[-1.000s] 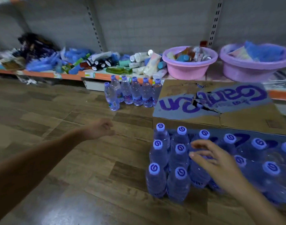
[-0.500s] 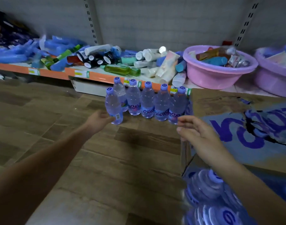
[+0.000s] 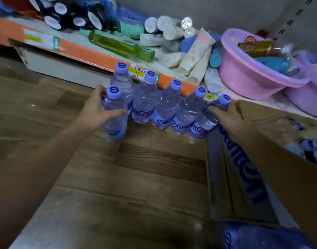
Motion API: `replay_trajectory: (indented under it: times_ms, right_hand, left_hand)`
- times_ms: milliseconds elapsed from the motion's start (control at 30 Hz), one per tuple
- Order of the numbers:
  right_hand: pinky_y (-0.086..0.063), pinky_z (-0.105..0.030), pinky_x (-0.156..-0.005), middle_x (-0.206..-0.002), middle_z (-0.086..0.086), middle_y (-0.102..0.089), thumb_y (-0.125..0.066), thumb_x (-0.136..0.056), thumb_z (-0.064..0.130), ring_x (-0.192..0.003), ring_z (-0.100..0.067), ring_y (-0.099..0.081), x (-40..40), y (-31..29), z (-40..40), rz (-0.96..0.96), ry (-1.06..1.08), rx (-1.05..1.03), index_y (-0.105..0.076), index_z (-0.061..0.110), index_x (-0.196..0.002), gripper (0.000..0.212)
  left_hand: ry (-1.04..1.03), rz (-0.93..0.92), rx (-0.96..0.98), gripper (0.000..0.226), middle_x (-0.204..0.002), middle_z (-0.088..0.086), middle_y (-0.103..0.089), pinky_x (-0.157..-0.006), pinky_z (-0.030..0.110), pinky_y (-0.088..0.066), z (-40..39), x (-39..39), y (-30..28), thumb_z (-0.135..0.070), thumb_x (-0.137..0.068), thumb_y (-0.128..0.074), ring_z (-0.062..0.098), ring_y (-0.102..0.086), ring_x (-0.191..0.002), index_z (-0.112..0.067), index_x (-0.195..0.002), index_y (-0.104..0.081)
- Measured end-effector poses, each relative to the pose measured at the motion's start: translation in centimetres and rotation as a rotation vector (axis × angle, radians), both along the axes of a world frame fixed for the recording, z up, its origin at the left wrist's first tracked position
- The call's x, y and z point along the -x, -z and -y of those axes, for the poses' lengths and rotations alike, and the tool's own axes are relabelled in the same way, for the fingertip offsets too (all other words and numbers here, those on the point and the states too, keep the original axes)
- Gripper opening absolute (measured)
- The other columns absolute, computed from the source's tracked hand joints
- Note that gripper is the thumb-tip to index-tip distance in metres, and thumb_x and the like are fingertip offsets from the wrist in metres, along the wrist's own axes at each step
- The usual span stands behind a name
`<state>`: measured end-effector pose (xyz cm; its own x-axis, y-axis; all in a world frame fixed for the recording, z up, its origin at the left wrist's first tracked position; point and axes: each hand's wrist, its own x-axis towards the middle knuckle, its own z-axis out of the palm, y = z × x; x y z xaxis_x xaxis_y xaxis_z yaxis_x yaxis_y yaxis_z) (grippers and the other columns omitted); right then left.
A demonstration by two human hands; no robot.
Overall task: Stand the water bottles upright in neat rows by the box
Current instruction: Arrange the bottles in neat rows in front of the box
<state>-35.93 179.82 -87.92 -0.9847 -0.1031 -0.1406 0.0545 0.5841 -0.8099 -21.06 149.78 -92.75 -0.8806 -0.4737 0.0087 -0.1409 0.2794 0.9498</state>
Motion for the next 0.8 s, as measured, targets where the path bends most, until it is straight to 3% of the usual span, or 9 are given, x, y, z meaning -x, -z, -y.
replay_trajectory:
  times_ms: [100, 233, 333, 433, 500, 533, 600, 700, 800]
  right_hand:
    - [-0.044, -0.034, -0.097, -0.121, -0.007, -0.053, -0.078, -0.067, 0.033, -0.109, -0.018, -0.052, -0.1, 1.2, 1.4, -0.058, 0.114, 0.022, -0.033, 0.002, -0.136, 0.088]
    - [-0.036, -0.022, -0.078, -0.12, -0.015, -0.053, -0.071, -0.08, 0.012, -0.107, -0.024, -0.053, -2.6, 2.0, 1.2, -0.201, 0.154, -0.09, -0.032, 0.002, -0.126, 0.061]
    - [-0.036, -0.019, -0.075, -0.104, -0.004, -0.048, -0.071, -0.08, 0.008, -0.096, -0.016, -0.048, -6.1, 1.6, 0.4, -0.255, 0.077, -0.074, -0.038, 0.002, -0.116, 0.049]
    - [-0.036, -0.019, -0.076, -0.103, 0.002, -0.05, -0.071, -0.081, 0.018, -0.094, -0.015, -0.05, -10.0, 1.6, -0.9, -0.198, -0.078, -0.145, -0.041, 0.006, -0.124, 0.054]
    - [-0.041, -0.025, -0.08, -0.101, 0.002, -0.054, -0.071, -0.079, 0.028, -0.093, -0.015, -0.053, -12.5, 1.3, -1.8, -0.15, -0.177, -0.203, -0.043, 0.012, -0.124, 0.055]
    - [-0.043, -0.024, -0.08, -0.098, 0.003, -0.056, -0.073, -0.078, 0.027, -0.092, -0.015, -0.053, -13.5, 1.2, -2.3, -0.119, -0.2, -0.174, -0.047, 0.014, -0.119, 0.05]
    - [-0.043, -0.019, -0.077, -0.088, 0.007, -0.056, -0.077, -0.074, 0.017, -0.09, -0.014, -0.054, -15.5, 0.0, -3.5, -0.061, -0.224, -0.033, -0.051, 0.02, -0.099, 0.036]
    - [-0.043, -0.021, -0.078, -0.086, 0.015, -0.055, -0.079, -0.071, 0.021, -0.083, -0.003, -0.053, -18.0, -3.7, -6.3, -0.032, -0.342, 0.04, -0.045, 0.027, -0.098, 0.044]
    - [-0.05, -0.037, -0.093, -0.101, 0.006, -0.069, -0.084, -0.059, 0.034, -0.1, -0.013, -0.064, -20.5, -8.8, -11.1, -0.024, -0.358, 0.158, -0.056, 0.029, -0.093, 0.044]
  left_hand:
    - [0.001, -0.054, -0.063, 0.052, -0.09, -0.006, -0.053, -0.082, 0.035, -0.044, -0.6, 0.2, 0.6, -0.038, -0.05, -0.075, 0.012, -0.053, -0.085, -0.033, -0.084, -0.035]
    - [-0.022, -0.056, -0.031, 0.062, -0.101, -0.007, -0.058, -0.085, 0.026, -0.044, -1.0, -0.2, 0.7, -0.028, -0.059, -0.082, 0.01, -0.056, -0.092, -0.021, -0.106, -0.042]
    - [-0.041, 0.006, 0.04, 0.061, -0.104, -0.002, -0.062, -0.084, 0.028, -0.043, -1.3, -1.0, 0.2, -0.032, -0.059, -0.084, 0.013, -0.057, -0.095, -0.021, -0.111, -0.053]
    - [0.015, 0.062, 0.089, 0.071, -0.099, -0.001, -0.066, -0.084, 0.028, -0.045, -2.5, -2.7, -0.5, -0.059, -0.042, -0.071, 0.013, -0.06, -0.092, -0.025, -0.103, -0.059]
    - [0.036, 0.108, 0.167, 0.068, -0.092, 0.0, -0.069, -0.077, 0.019, -0.046, -3.9, -4.2, -0.8, -0.059, -0.042, -0.072, 0.015, -0.061, -0.088, -0.021, -0.097, -0.064]
    - [0.046, 0.126, 0.203, 0.061, -0.088, 0.001, -0.07, -0.072, 0.016, -0.046, -4.7, -5.0, -1.0, -0.054, -0.045, -0.075, 0.015, -0.062, -0.085, -0.017, -0.093, -0.066]
    - [0.092, 0.179, 0.263, 0.054, -0.082, 0.005, -0.072, -0.067, 0.022, -0.046, -7.0, -6.4, -1.5, -0.051, -0.051, -0.079, 0.018, -0.063, -0.08, -0.012, -0.087, -0.068]
    - [0.127, 0.241, 0.294, 0.051, -0.07, 0.01, -0.068, -0.057, 0.021, -0.043, -11.4, -8.8, -2.7, -0.054, -0.055, -0.077, 0.02, -0.06, -0.07, -0.008, -0.074, -0.07]
    - [0.163, 0.18, 0.209, 0.048, -0.063, 0.002, -0.067, -0.055, 0.016, -0.042, -16.5, -11.0, -5.5, -0.061, -0.044, -0.066, 0.014, -0.058, -0.062, -0.017, -0.063, -0.067]
